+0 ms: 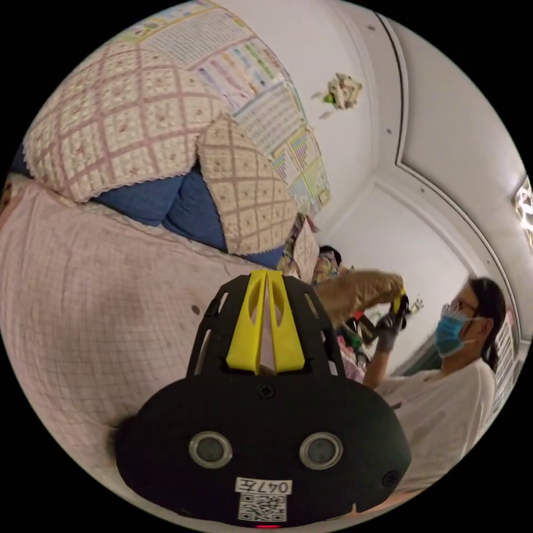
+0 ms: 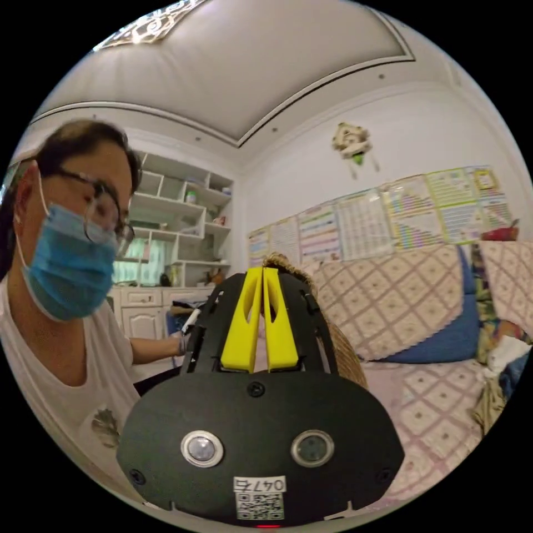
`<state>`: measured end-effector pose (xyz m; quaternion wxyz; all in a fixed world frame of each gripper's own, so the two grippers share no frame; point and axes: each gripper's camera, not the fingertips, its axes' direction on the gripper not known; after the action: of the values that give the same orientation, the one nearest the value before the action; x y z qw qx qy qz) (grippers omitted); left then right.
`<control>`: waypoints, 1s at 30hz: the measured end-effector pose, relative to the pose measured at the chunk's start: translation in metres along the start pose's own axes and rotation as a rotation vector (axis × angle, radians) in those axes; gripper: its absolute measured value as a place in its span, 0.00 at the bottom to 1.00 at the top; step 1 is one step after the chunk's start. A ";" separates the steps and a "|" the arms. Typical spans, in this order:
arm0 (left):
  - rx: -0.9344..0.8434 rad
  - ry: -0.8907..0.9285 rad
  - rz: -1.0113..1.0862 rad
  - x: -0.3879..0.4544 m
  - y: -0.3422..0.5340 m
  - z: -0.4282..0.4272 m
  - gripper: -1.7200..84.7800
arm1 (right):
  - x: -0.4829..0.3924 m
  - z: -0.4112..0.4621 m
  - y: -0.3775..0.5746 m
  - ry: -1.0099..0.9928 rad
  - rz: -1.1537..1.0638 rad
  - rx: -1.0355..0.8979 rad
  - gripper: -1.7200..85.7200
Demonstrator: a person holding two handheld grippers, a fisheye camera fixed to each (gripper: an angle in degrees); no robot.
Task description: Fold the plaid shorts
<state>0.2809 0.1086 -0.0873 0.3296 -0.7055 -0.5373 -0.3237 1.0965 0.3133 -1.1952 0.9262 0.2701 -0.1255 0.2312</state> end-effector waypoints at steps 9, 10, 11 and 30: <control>-0.432 -0.591 0.537 0.203 0.051 0.036 0.16 | -0.106 0.321 0.180 0.063 -0.034 -0.549 0.14; -0.465 -0.638 0.569 0.207 0.058 0.046 0.17 | -0.110 0.335 0.186 0.077 -0.032 -0.575 0.14; -0.480 -0.663 0.579 0.207 0.060 0.052 0.17 | -0.119 0.361 0.198 0.086 -0.025 -0.623 0.14; -0.243 -0.190 0.104 0.035 0.016 0.039 0.15 | -0.026 0.669 0.391 -0.043 0.528 -1.021 0.08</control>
<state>0.3076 0.1560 -0.0834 0.2060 -0.7946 -0.4855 -0.3008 0.8083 0.2226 -0.4812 0.8472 -0.2474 -0.3033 0.3593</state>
